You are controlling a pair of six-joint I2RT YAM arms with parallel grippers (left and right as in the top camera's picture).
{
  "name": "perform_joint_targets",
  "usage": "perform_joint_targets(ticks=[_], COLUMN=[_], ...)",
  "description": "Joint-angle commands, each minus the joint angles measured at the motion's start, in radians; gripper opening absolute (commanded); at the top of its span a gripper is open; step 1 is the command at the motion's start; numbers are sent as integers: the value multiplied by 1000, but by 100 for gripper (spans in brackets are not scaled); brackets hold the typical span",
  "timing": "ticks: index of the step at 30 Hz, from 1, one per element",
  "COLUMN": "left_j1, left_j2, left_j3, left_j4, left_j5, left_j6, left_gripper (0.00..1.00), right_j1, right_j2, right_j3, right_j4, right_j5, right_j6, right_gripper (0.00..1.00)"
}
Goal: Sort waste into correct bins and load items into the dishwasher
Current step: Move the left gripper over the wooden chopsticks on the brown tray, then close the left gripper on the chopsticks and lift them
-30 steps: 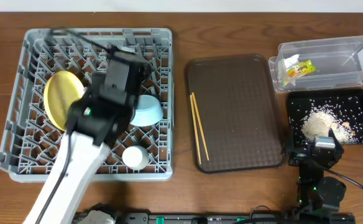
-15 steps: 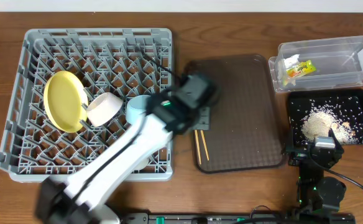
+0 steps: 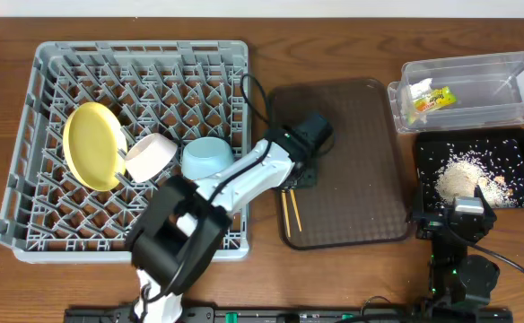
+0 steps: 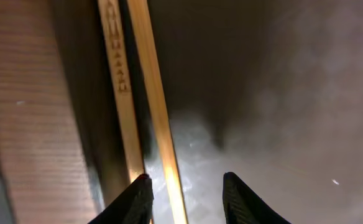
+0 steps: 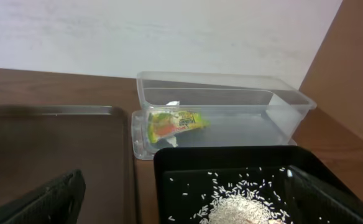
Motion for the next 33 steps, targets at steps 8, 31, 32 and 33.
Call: perform_joint_targets(ticks=[8, 31, 32, 33], left_j1=[5, 8, 11, 18], left_j2=[76, -222, -243, -261], left_j3=[10, 176, 176, 176], left_j4=[33, -242, -269, -299], left_j5=[3, -58, -97, -141], left_j6=[-35, 277, 301, 323], left_gripper=[30, 6, 6, 6], right_j1=[-13, -13, -13, -13], right_j2=[-6, -6, -6, -6], right_j3=[-4, -4, -4, -4], right_j4=[0, 0, 0, 0], right_j5=[0, 0, 0, 0], right_j6=[10, 10, 10, 10], right_gripper=[99, 99, 99, 99])
